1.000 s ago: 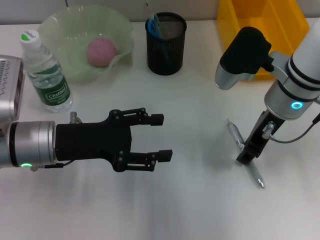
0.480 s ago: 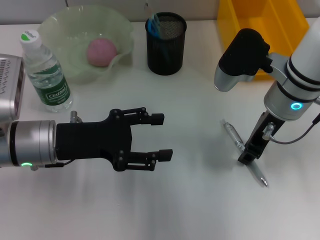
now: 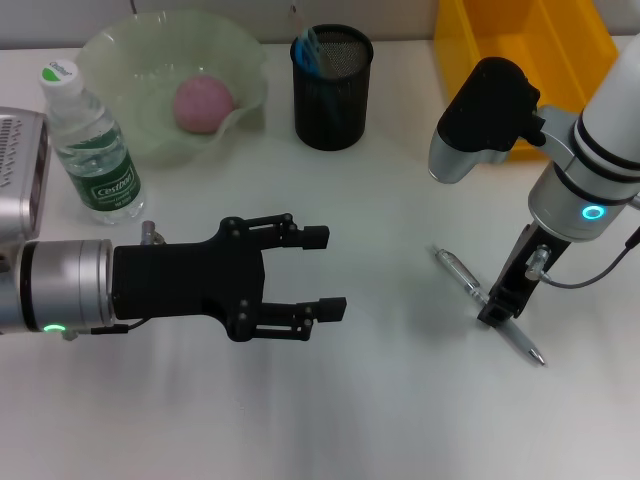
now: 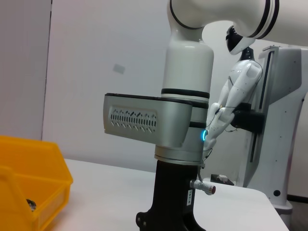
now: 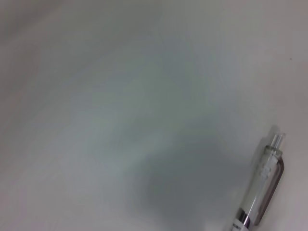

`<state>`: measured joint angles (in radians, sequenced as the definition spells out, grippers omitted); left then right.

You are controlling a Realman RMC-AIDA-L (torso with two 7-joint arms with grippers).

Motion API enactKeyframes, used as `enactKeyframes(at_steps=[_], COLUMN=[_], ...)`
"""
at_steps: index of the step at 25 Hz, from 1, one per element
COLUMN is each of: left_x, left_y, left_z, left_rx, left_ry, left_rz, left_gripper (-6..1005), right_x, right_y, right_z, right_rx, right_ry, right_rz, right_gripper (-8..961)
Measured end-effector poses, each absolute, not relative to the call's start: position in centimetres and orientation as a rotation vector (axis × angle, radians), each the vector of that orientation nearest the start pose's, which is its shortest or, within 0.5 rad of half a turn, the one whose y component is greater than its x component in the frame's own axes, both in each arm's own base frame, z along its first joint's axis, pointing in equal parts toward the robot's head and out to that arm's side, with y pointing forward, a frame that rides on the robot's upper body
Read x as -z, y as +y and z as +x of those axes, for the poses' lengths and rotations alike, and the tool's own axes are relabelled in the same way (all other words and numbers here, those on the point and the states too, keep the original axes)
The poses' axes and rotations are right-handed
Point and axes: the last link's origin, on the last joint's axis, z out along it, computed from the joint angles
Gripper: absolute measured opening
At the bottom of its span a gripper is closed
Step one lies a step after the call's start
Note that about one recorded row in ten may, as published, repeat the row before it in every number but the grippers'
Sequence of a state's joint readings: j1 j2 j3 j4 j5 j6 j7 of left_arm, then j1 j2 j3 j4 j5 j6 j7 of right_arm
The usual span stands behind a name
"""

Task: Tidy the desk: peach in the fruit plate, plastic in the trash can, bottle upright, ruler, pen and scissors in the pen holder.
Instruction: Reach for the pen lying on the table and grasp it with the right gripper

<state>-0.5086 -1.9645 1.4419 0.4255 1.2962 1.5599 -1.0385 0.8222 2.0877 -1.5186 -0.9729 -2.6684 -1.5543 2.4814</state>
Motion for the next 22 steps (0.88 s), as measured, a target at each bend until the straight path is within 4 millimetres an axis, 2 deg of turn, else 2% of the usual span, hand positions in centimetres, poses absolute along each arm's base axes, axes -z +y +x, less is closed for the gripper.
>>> enactKeyframes(at_steps=[2, 22], left_x=[3.80, 3.84], left_y=[29.40, 29.52], left_z=[-23.96, -23.63], left_rx=[0.941, 0.949], left_ry=[-0.258, -0.254], left_rz=[-2.924, -2.927], left_gripper=[763, 758], right_x=[4.98, 5.61], right_y=[35.78, 35.78], right_z=[18.65, 18.47], right_rx=[0.943, 0.956], right_ry=[0.775, 0.715], right_rz=[-2.713, -2.718], right_gripper=[317, 294])
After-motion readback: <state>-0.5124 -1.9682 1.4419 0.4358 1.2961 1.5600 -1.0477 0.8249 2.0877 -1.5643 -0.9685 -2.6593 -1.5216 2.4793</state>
